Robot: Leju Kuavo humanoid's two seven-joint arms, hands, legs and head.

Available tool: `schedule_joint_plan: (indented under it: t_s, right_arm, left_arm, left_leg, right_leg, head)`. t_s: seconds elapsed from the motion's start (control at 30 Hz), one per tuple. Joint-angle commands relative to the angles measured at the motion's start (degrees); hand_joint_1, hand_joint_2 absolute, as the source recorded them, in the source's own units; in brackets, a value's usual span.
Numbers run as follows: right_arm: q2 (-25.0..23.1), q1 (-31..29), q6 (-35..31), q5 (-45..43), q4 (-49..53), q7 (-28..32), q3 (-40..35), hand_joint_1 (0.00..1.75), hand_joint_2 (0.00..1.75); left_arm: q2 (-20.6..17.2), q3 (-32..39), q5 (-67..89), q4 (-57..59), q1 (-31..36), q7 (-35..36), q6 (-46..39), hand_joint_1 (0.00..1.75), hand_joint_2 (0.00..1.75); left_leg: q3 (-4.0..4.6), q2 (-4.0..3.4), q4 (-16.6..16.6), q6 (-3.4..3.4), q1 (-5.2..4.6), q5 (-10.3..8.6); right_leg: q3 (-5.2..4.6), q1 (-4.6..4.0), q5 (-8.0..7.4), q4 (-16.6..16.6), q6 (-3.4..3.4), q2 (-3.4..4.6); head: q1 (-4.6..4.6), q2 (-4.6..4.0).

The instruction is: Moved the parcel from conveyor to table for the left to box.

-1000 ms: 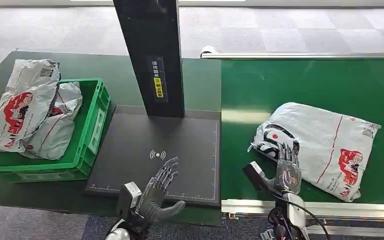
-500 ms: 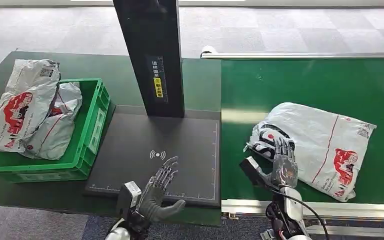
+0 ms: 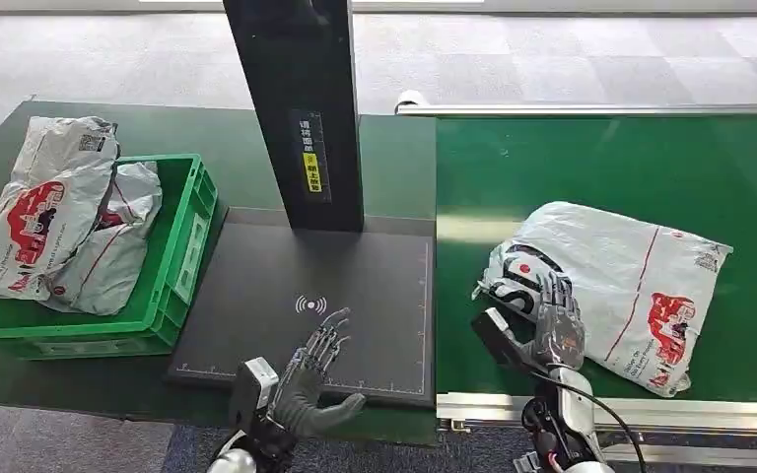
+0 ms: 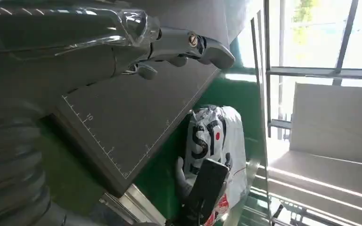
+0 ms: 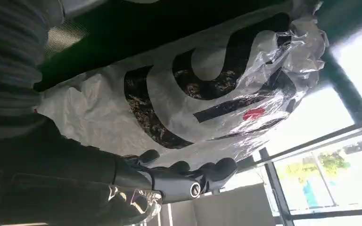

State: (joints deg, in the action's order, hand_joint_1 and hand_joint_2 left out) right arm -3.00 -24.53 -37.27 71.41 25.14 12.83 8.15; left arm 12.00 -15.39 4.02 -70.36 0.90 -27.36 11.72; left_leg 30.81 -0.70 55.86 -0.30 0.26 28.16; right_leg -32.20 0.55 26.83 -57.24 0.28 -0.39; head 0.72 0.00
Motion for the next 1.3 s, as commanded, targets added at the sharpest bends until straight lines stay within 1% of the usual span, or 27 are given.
schedule_joint_plan:
  t_s: [0.03,0.13,0.6,0.73,1.3]
  right_arm:
    - [1.76,0.69,-0.27,-1.87,-2.12,-0.01,0.31,0.0,1.75]
    - [1.98,1.82,-0.68,-2.61,-1.8,0.27,0.81,0.0,1.75]
    - [2.59,2.7,-0.92,-3.07,-1.97,-0.89,1.68,0.0,1.75]
    - [2.46,3.53,-1.01,-3.0,-1.36,-1.02,1.89,0.0,1.75]
    - [2.45,3.65,-0.98,-2.11,-1.07,-1.65,2.14,0.0,1.75]
  left_arm:
    - [-0.34,0.91,-0.15,1.41,-0.79,0.49,-0.42,0.0,1.75]
    - [-0.42,0.99,-0.13,1.07,-1.31,0.47,-0.45,0.0,1.75]
    - [-0.55,1.71,-0.13,0.86,-1.32,0.84,-0.72,0.0,1.75]
    - [-0.67,2.05,-0.14,0.38,-2.29,0.89,-0.82,0.0,1.75]
    - [-0.59,2.19,-0.12,0.64,-2.29,0.91,-0.87,0.0,1.75]
  left_leg:
    - [-0.06,0.08,-0.06,-0.01,0.03,-0.01]
    - [-0.11,0.12,-0.11,-0.01,0.04,-0.02]
    - [-0.06,0.04,-0.06,-0.01,0.03,-0.01]
    - [-0.08,0.03,-0.07,-0.02,0.04,0.0]
    - [-0.05,0.01,-0.03,-0.01,0.01,0.01]
  right_leg:
    - [0.09,-0.03,-0.02,0.1,-0.01,-0.01]
    - [0.14,-0.03,-0.01,0.13,-0.01,-0.04]
    - [0.07,-0.02,-0.02,0.09,-0.02,0.02]
    - [0.08,-0.04,-0.02,0.1,-0.02,0.05]
    - [0.05,-0.01,0.0,0.04,-0.01,0.03]
  head:
    - [0.0,0.0]
    - [0.0,0.0]
    - [0.0,0.0]
    - [0.0,0.0]
    - [0.0,0.0]
